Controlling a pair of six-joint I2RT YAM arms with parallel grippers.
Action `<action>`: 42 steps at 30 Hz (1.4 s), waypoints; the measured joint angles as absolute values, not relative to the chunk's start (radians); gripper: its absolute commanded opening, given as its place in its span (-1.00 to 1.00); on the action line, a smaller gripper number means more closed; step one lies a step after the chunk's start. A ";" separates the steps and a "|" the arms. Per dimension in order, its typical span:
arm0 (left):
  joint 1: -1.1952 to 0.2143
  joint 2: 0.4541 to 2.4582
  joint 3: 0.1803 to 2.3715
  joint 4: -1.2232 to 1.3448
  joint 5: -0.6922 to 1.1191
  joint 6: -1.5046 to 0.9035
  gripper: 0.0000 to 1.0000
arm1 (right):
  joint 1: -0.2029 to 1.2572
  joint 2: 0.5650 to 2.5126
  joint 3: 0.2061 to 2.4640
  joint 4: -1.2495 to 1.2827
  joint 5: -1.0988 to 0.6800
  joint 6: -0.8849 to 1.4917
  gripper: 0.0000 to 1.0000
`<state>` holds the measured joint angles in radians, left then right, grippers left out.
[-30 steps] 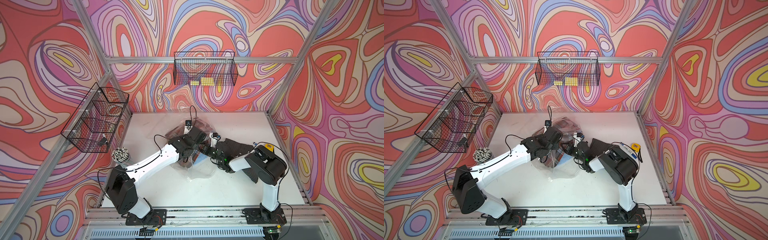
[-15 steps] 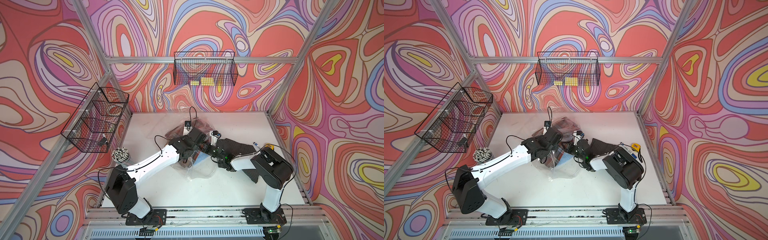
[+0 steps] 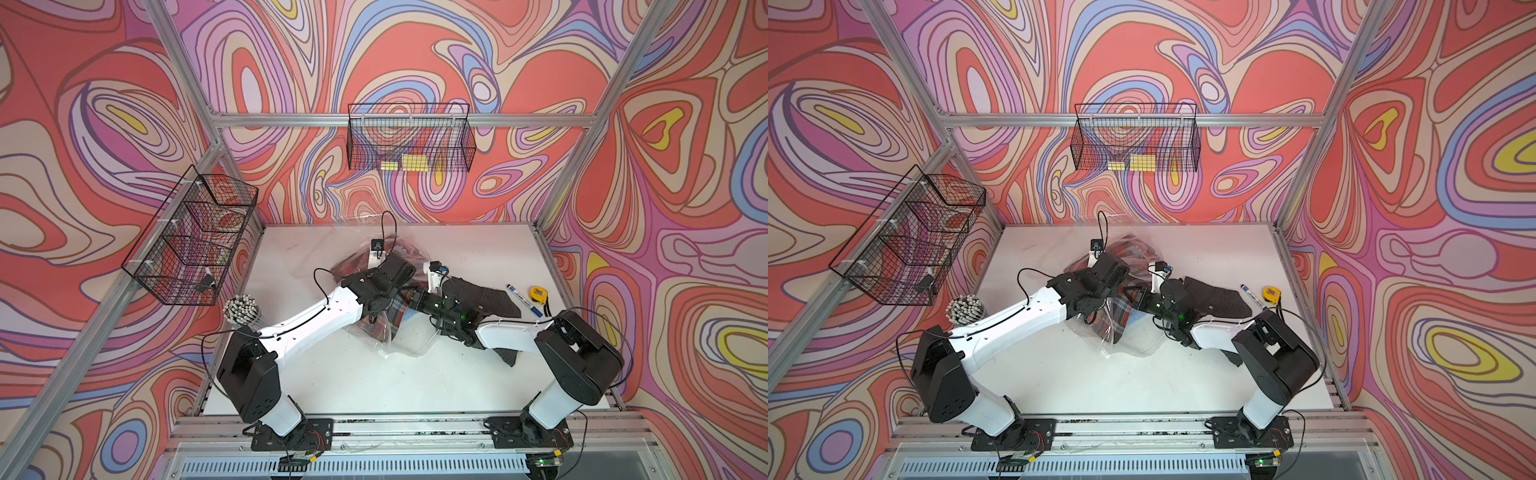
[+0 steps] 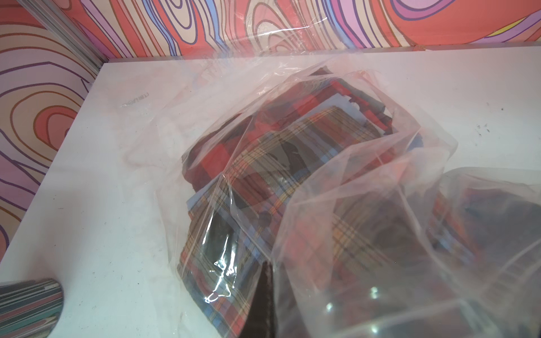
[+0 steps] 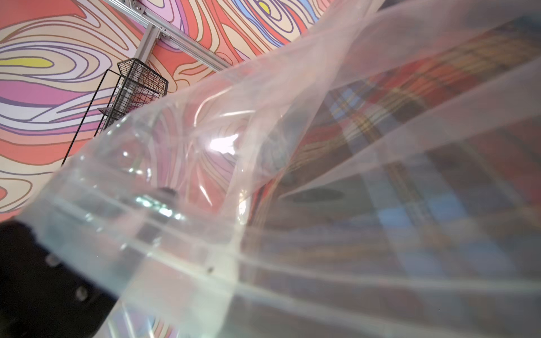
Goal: Take the shirt out of the vacuum bag
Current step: Take out the shirt from the vacuum bag.
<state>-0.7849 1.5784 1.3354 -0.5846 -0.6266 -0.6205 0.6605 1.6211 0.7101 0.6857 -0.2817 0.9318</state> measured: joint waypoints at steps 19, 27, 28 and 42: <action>-0.772 1.618 1.343 -0.585 -0.632 -0.613 -1.00 | 0.689 1.124 0.667 0.210 -0.214 0.802 -1.00; -0.772 1.621 1.343 -0.586 -0.630 -0.605 -1.00 | 0.689 0.904 0.752 -0.105 -0.070 0.715 -1.00; -0.772 1.621 1.343 -0.586 -0.629 -0.605 -1.00 | 0.689 0.889 0.775 -0.145 -0.049 0.702 -1.00; -0.772 1.651 1.348 -0.586 -0.620 -0.602 -1.00 | 0.689 0.792 1.020 -0.425 0.411 0.498 -1.00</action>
